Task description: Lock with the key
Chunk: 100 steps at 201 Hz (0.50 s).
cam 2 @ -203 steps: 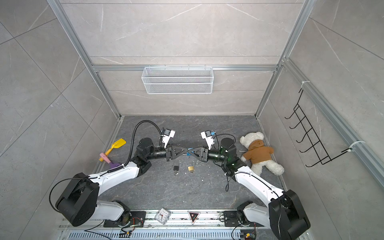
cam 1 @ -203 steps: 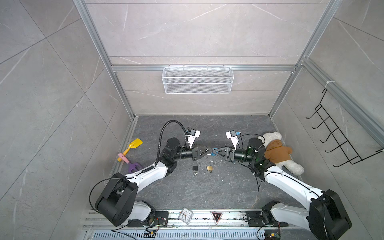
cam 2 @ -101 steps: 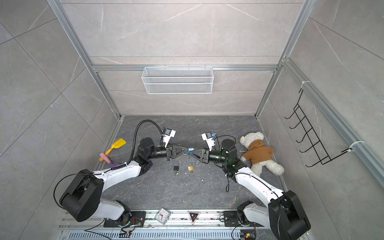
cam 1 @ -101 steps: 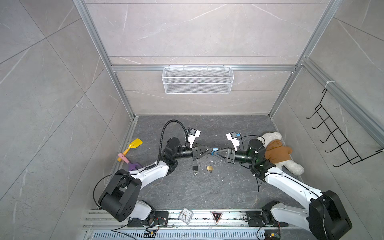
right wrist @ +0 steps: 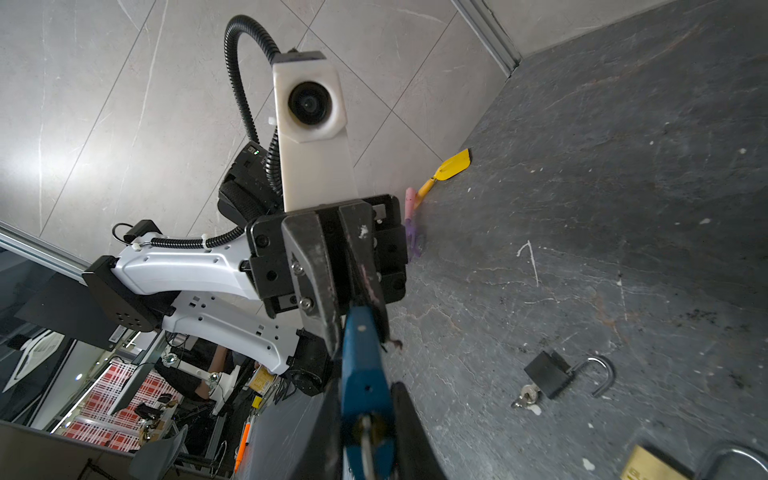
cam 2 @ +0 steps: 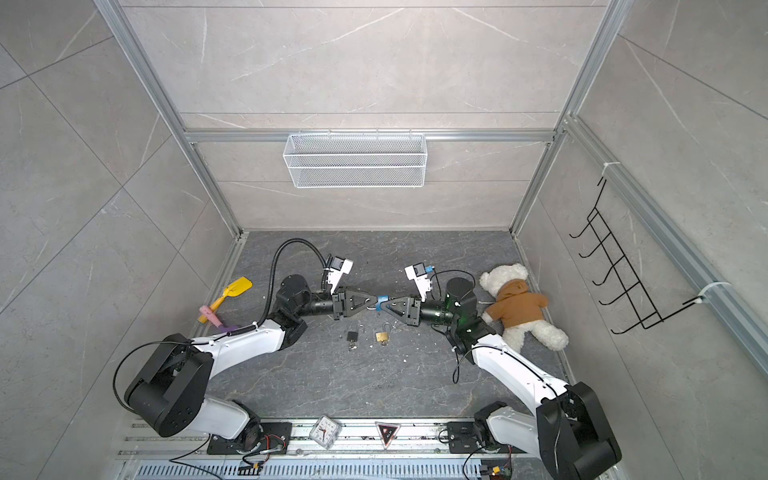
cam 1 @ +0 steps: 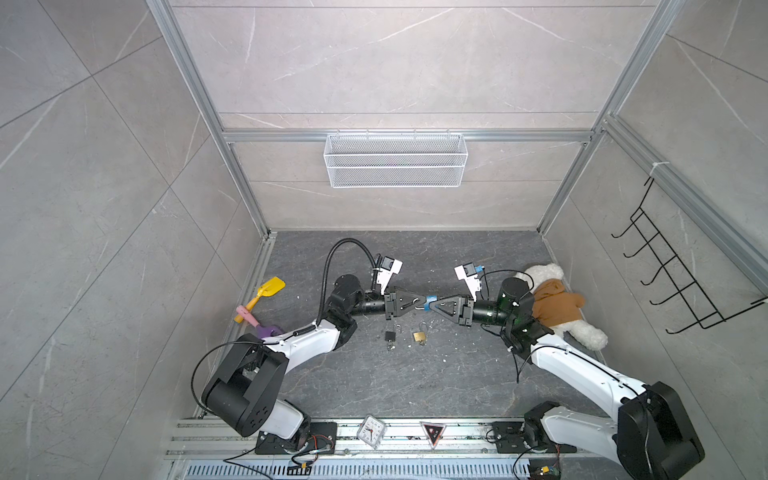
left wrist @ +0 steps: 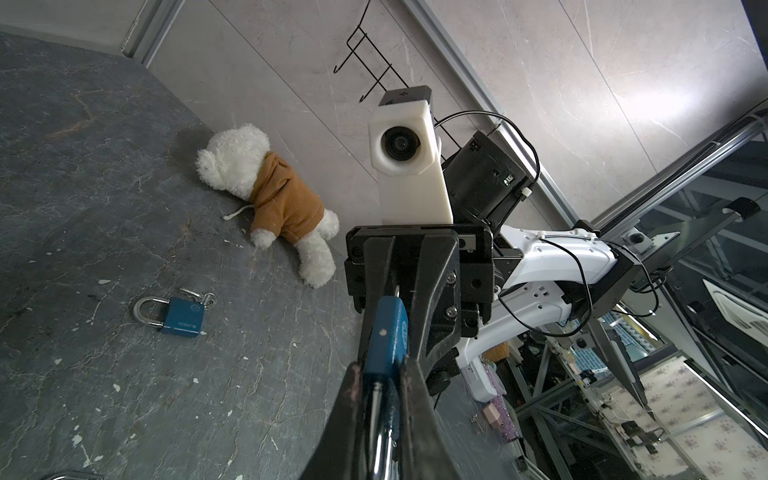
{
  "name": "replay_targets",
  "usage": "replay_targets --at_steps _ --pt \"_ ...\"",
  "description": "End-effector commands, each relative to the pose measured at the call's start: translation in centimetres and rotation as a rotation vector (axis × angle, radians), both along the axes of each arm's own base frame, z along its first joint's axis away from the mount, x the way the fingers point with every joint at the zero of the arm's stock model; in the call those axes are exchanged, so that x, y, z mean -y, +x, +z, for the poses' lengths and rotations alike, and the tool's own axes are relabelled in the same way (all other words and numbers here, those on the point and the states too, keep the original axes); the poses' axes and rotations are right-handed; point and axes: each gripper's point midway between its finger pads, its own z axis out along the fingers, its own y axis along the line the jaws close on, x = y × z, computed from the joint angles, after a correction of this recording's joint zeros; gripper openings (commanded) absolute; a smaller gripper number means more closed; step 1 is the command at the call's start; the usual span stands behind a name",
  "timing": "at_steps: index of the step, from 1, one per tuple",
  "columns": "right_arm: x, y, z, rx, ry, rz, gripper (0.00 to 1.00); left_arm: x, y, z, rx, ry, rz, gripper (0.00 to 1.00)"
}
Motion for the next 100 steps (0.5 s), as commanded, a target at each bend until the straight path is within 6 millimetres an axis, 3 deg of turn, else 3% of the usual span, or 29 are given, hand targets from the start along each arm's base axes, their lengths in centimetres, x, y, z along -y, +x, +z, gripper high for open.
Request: replay_targets --at_steps 1,10,22,100 --pt "0.09 -0.08 0.79 0.03 0.035 0.001 0.0 0.22 -0.03 2.54 0.079 -0.074 -0.036 0.23" --pt "0.15 0.07 0.83 0.031 0.038 -0.008 0.0 0.25 -0.17 2.67 0.075 -0.087 -0.046 0.36" --pt "0.14 0.16 0.92 0.033 0.041 -0.01 0.0 0.25 -0.18 2.84 0.074 -0.1 -0.05 0.43" --pt "0.75 0.8 1.27 0.045 0.052 -0.054 0.0 0.28 -0.44 2.57 0.061 -0.109 -0.068 0.41"
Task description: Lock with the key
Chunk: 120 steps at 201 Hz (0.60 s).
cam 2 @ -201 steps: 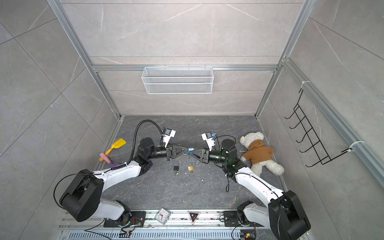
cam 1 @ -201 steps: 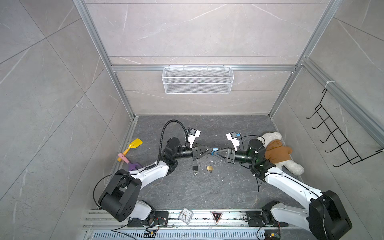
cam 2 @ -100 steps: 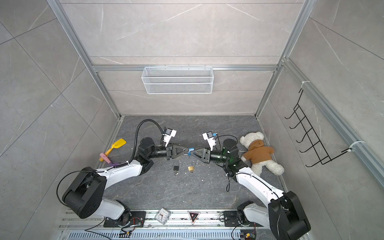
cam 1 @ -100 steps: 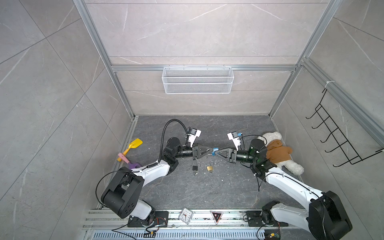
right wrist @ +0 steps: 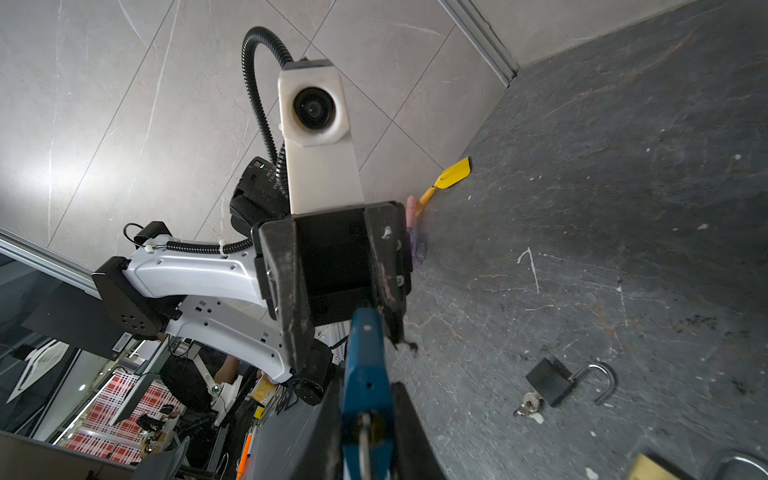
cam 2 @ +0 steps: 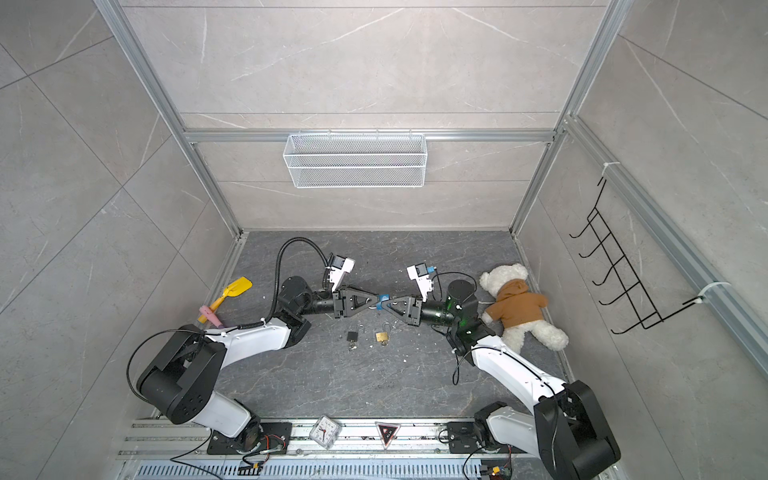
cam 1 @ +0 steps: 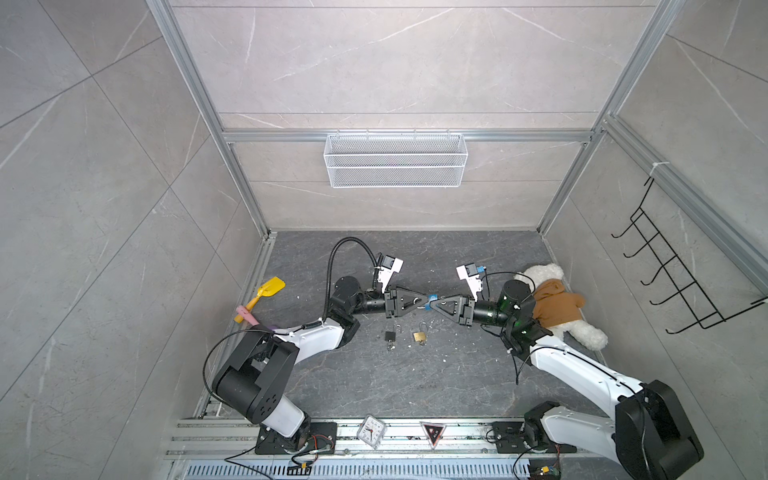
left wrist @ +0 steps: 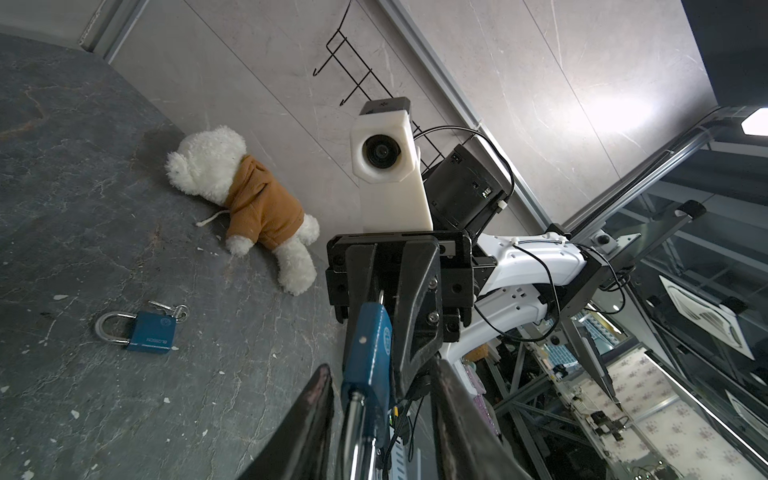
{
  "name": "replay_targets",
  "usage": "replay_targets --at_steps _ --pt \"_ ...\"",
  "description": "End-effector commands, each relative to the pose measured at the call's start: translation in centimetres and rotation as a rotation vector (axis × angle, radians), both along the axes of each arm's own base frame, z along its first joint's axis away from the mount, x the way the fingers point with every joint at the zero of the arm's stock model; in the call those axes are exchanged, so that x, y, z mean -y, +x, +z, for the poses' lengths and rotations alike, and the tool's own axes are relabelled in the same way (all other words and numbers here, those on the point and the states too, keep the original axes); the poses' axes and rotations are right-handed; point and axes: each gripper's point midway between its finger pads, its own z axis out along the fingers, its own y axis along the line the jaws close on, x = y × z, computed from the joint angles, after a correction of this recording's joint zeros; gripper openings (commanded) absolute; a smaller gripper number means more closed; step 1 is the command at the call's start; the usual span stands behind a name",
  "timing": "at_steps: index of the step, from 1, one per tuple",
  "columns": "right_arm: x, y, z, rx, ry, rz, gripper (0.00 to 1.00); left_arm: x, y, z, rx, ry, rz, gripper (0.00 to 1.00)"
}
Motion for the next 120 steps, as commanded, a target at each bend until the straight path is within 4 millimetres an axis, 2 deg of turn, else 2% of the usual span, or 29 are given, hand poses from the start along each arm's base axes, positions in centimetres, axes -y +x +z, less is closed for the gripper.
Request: replay_targets --at_steps 1,81,120 --pt "0.43 0.3 1.21 0.048 0.029 -0.029 0.0 -0.06 -0.4 1.92 0.078 -0.049 -0.027 0.41" --pt "0.31 0.37 1.64 0.051 0.049 -0.014 0.0 0.48 -0.17 1.66 0.057 -0.049 -0.043 0.41" --pt "0.12 0.44 1.36 0.041 0.048 0.002 0.0 0.57 0.08 1.79 0.054 -0.051 -0.036 0.34"
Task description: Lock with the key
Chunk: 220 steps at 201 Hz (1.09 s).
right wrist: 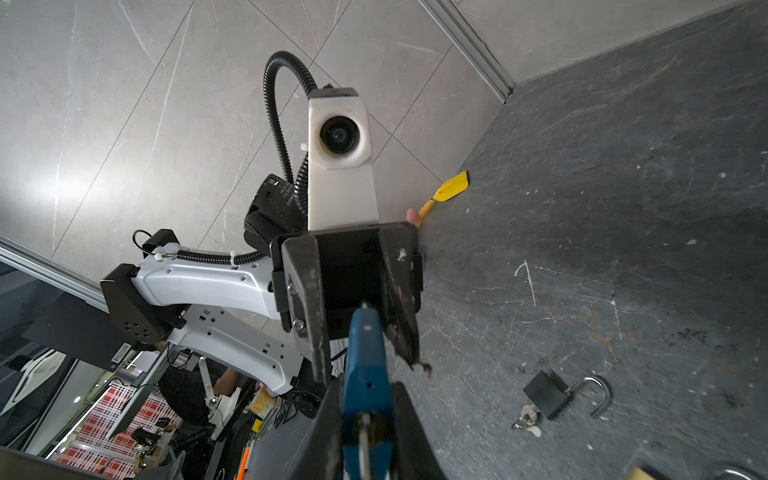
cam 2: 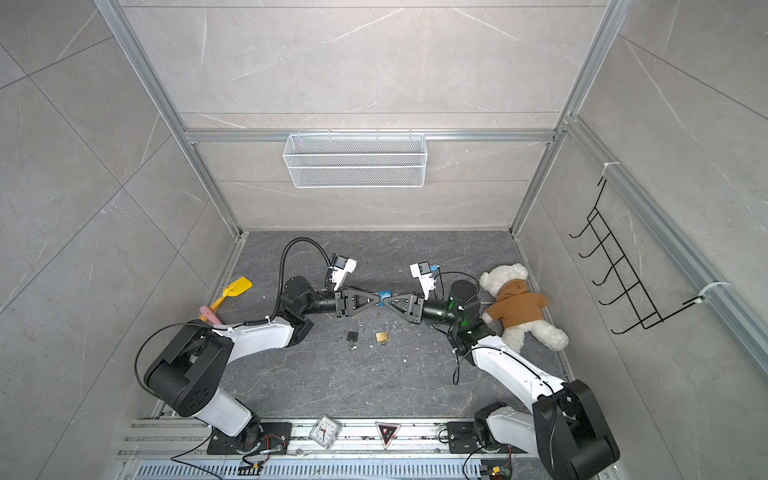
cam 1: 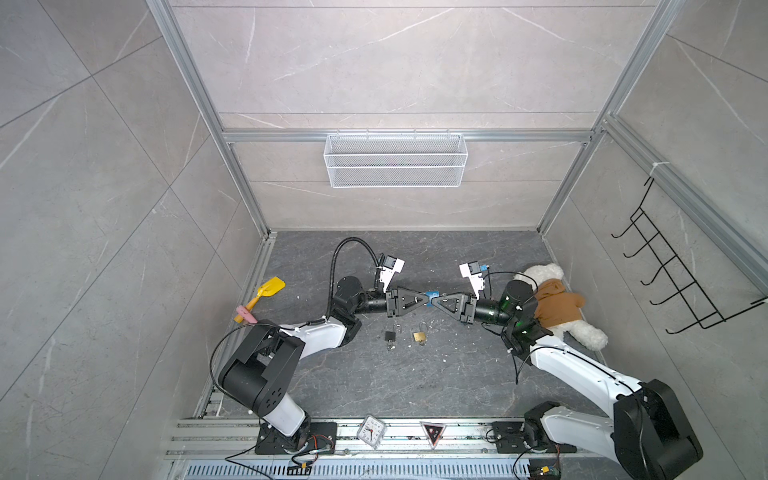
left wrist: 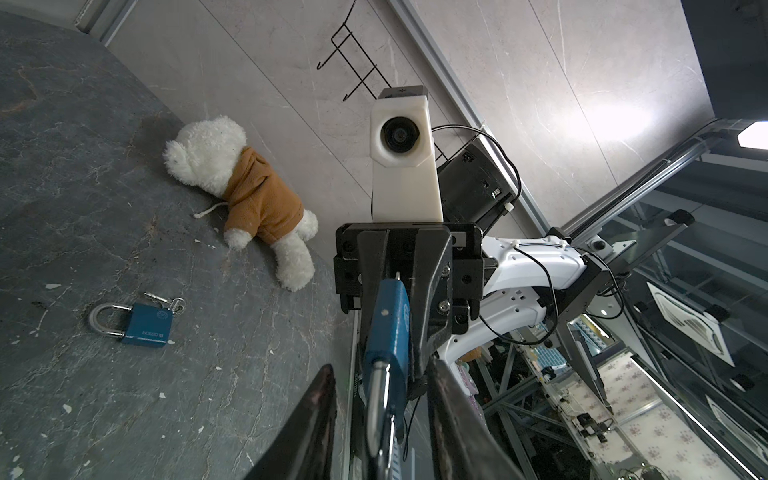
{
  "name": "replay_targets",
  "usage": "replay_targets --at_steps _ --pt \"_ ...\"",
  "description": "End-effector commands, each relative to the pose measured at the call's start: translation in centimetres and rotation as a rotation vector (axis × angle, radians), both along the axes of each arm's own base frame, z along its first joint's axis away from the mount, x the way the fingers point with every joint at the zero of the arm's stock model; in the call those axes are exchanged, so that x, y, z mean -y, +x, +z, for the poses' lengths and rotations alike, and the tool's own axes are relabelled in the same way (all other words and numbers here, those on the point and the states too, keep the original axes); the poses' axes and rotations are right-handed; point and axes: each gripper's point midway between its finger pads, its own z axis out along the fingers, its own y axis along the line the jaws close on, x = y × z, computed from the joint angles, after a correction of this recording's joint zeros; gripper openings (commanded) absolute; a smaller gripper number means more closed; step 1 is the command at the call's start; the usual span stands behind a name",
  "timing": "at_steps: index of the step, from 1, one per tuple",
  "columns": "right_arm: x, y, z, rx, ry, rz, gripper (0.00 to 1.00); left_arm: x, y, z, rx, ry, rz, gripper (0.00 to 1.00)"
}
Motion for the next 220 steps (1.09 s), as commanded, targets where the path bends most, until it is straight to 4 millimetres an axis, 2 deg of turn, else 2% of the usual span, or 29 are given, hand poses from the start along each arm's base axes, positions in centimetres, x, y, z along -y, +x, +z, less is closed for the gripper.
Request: replay_targets --at_steps 1,34,112,144,152,158,169,198,220 --pt "-0.1 -0.1 1.1 0.039 0.026 0.017 0.0 0.1 -0.3 2.6 0.096 -0.057 -0.022 0.34" --pt "0.0 0.1 1.0 0.038 0.025 0.003 0.0 0.4 -0.4 2.6 0.093 -0.056 -0.029 0.28" --pt "0.1 0.6 1.3 0.053 0.02 -0.023 0.0 1.0 -0.8 2.3 0.08 -0.056 -0.061 0.26" --pt "0.1 0.8 1.4 0.052 0.017 -0.033 0.0 1.1 -0.9 2.3 0.08 -0.06 -0.067 0.15" --pt "0.1 0.8 1.2 0.049 0.015 -0.036 0.0 1.1 -1.0 2.4 0.082 -0.063 -0.072 0.1" --pt "0.1 0.9 1.3 0.05 0.014 -0.037 0.0 1.2 -0.9 2.4 0.078 -0.061 -0.071 0.0" --pt "0.1 1.0 1.0 0.038 0.007 -0.037 0.0 1.3 -0.3 2.1 0.051 -0.047 -0.046 0.0" --pt "0.7 0.9 0.1 0.03 -0.049 -0.05 0.29 1.2 1.6 -1.2 0.044 0.103 0.089 0.0" --pt "1.6 0.8 -0.5 0.034 -0.109 -0.069 0.36 0.5 1.1 -0.7 0.082 0.124 0.064 0.0"
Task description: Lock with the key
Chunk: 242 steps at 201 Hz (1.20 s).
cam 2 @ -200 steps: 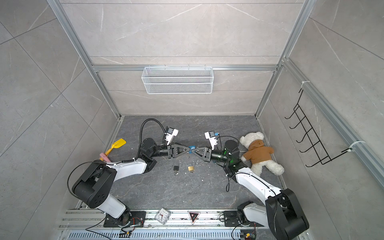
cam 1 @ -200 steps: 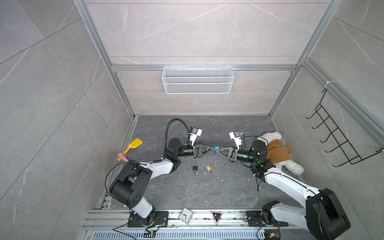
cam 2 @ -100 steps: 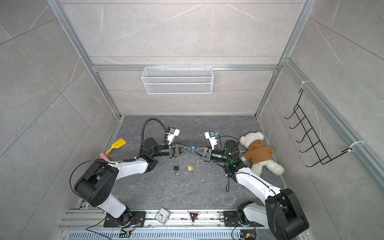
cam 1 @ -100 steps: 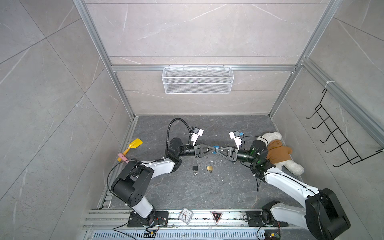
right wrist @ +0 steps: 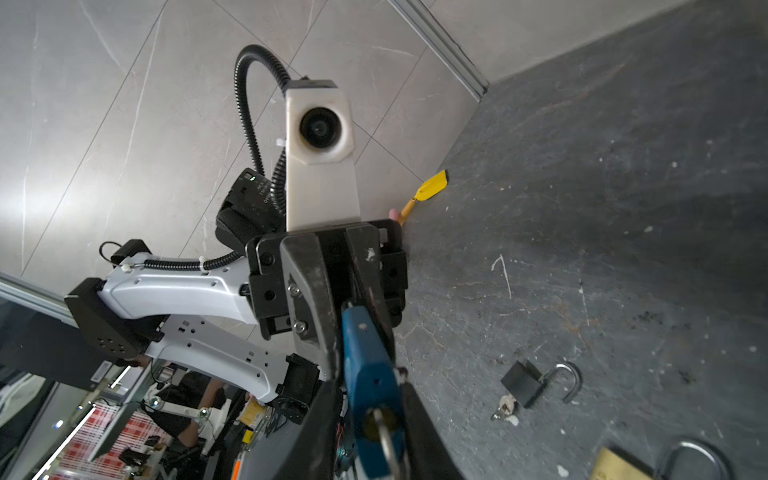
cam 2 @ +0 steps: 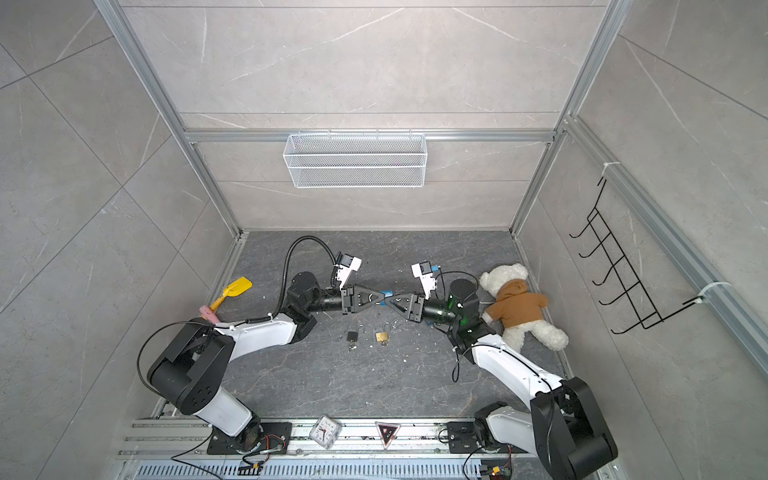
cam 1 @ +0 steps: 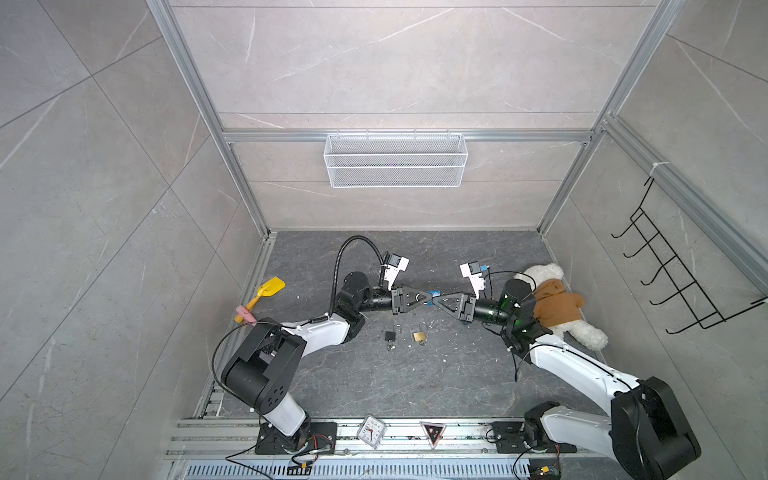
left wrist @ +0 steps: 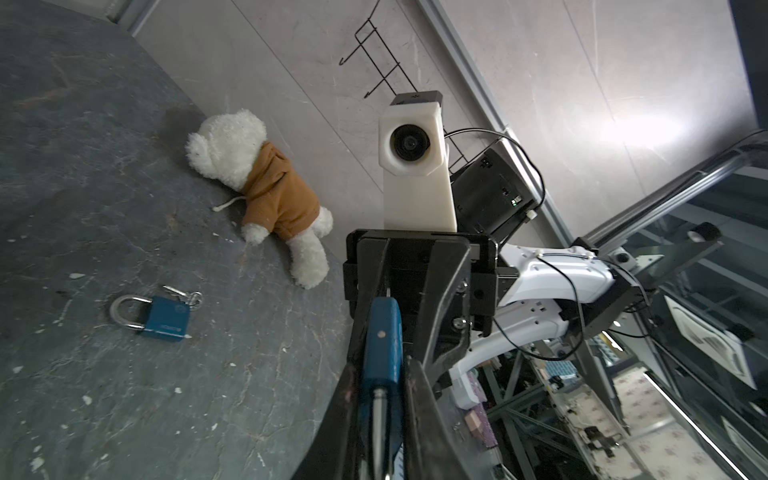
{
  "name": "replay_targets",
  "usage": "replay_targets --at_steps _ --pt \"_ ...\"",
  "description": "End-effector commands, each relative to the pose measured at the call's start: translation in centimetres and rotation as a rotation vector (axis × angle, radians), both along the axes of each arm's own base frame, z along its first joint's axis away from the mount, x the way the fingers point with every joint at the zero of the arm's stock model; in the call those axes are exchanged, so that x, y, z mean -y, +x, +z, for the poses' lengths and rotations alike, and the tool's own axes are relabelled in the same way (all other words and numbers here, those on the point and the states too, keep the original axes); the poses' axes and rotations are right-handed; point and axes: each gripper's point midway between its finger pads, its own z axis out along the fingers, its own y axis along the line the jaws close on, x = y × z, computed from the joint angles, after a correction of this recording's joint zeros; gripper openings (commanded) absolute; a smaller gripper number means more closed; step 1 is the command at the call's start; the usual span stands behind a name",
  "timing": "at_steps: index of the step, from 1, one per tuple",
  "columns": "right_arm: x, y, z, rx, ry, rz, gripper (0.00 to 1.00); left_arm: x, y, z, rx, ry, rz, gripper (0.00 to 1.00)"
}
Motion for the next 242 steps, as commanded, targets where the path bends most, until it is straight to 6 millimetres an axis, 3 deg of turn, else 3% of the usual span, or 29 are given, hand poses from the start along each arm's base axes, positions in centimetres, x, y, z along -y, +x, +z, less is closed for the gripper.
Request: replay_targets --at_steps 1,70,90,104,172,242 --pt "0.9 -0.2 1.2 0.069 -0.055 -0.013 0.36 -0.6 0.0 1.1 0.107 0.036 0.015 0.0" --pt "1.5 -1.0 1.3 0.072 -0.104 0.014 0.37 -1.1 -0.6 2.2 0.129 0.003 -0.012 0.0" --pt "1.4 -1.0 1.5 0.074 -0.096 0.025 0.34 -1.0 -0.8 2.4 0.133 -0.009 -0.027 0.0" --pt "1.4 -0.9 1.7 0.078 -0.089 0.027 0.25 -1.0 -0.8 2.5 0.125 -0.017 -0.035 0.0" --pt "1.1 -1.0 2.2 0.088 -0.054 0.049 0.2 -0.8 -1.1 2.5 0.116 -0.044 -0.069 0.0" --pt "1.2 -2.3 2.9 0.115 -0.029 0.07 0.06 -0.8 -1.7 2.5 0.114 -0.068 -0.133 0.0"
